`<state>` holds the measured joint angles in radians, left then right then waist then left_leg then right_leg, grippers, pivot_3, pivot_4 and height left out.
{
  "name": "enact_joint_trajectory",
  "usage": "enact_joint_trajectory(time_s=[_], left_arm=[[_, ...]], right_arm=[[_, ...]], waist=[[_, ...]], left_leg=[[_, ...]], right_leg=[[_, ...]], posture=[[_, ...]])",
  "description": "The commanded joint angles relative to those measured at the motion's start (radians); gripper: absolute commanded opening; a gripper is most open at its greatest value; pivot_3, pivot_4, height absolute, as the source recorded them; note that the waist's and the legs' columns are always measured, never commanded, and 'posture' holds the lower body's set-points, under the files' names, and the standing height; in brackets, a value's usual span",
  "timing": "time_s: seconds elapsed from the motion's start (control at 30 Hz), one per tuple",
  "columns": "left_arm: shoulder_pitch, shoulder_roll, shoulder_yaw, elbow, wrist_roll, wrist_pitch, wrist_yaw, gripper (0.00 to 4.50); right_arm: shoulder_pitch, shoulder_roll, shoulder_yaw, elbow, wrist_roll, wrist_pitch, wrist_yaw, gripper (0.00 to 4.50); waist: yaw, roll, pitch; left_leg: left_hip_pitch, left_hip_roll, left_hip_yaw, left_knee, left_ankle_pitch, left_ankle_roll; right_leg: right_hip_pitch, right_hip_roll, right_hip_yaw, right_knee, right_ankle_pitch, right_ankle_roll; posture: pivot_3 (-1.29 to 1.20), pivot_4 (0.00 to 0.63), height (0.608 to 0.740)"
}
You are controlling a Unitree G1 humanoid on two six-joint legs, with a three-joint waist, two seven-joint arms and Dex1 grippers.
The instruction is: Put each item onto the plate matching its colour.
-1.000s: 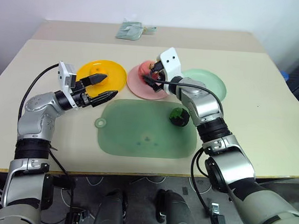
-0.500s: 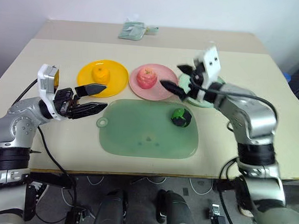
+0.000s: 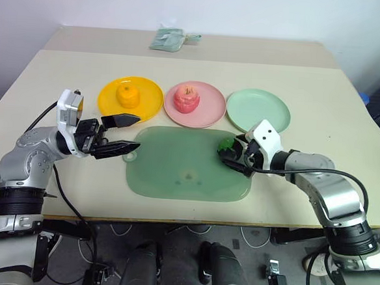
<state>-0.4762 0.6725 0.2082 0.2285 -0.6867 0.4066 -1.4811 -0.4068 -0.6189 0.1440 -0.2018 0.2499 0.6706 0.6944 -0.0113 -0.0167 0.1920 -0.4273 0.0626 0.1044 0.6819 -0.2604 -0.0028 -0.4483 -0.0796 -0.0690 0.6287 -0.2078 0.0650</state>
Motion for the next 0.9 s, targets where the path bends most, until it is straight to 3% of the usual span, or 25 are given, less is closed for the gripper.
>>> enact_joint_trajectory(time_s=[0.03, 0.2, 0.3, 0.4, 0.73, 0.9], left_arm=[[-0.007, 0.014, 0.016, -0.004, -0.002, -0.016, -0.008, 4.50], [0.003, 0.008, 0.019, -0.016, -0.002, -0.026, -0.003, 4.50], [0.004, 0.007, 0.019, -0.015, 0.001, -0.031, 0.001, 4.50], [0.007, 0.005, 0.017, -0.014, 0.002, -0.037, 0.003, 4.50], [-0.019, -0.007, 0.024, 0.002, -0.007, -0.040, 0.024, 4.50], [-0.064, -0.062, 0.035, 0.005, -0.011, -0.037, 0.117, 4.50]], right_arm=[[-0.021, 0.020, -0.037, -0.002, 0.009, -0.031, -0.006, 4.47], [-0.027, 0.029, -0.020, 0.019, -0.002, -0.048, 0.008, 4.47], [-0.030, 0.036, -0.024, 0.035, -0.010, -0.056, -0.002, 3.64], [-0.029, 0.029, -0.010, 0.042, -0.027, -0.071, 0.005, 2.25], [-0.071, 0.067, -0.087, 0.005, 0.036, -0.023, -0.004, 2.25], [-0.212, 0.100, -0.180, 0.193, -0.026, -0.106, -0.159, 2.25]], waist=[[-0.001, 0.000, 0.000], [-0.001, 0.000, 0.000], [-0.001, 0.000, 0.000], [0.000, 0.000, 0.000], [-0.001, 0.000, 0.000], [0.001, 0.000, 0.000]], left_leg=[[0.000, 0.000, 0.000, 0.000, 0.000, 0.000], [0.000, 0.000, 0.000, 0.000, 0.000, 0.000], [0.000, 0.000, 0.000, 0.000, 0.000, 0.000], [0.000, 0.000, 0.000, 0.000, 0.000, 0.000], [0.000, 0.000, 0.000, 0.000, 0.000, 0.000], [0.000, 0.000, 0.000, 0.001, 0.000, 0.000]], right_leg=[[0.000, 0.000, 0.000, 0.000, 0.000, 0.000], [0.000, 0.000, 0.000, 0.000, 0.000, 0.001], [0.000, 0.000, 0.000, 0.000, 0.000, 0.001], [0.000, 0.000, 0.000, 0.000, 0.000, 0.001], [0.000, 0.000, 0.000, 0.000, 0.001, 0.001], [0.000, 0.000, 0.000, 0.001, 0.002, 0.003]], posture=[[0.00, 0.150, 0.740], [0.00, 0.150, 0.740], [0.00, 0.150, 0.740], [0.00, 0.150, 0.740], [0.00, 0.150, 0.740], [0.00, 0.150, 0.740]])
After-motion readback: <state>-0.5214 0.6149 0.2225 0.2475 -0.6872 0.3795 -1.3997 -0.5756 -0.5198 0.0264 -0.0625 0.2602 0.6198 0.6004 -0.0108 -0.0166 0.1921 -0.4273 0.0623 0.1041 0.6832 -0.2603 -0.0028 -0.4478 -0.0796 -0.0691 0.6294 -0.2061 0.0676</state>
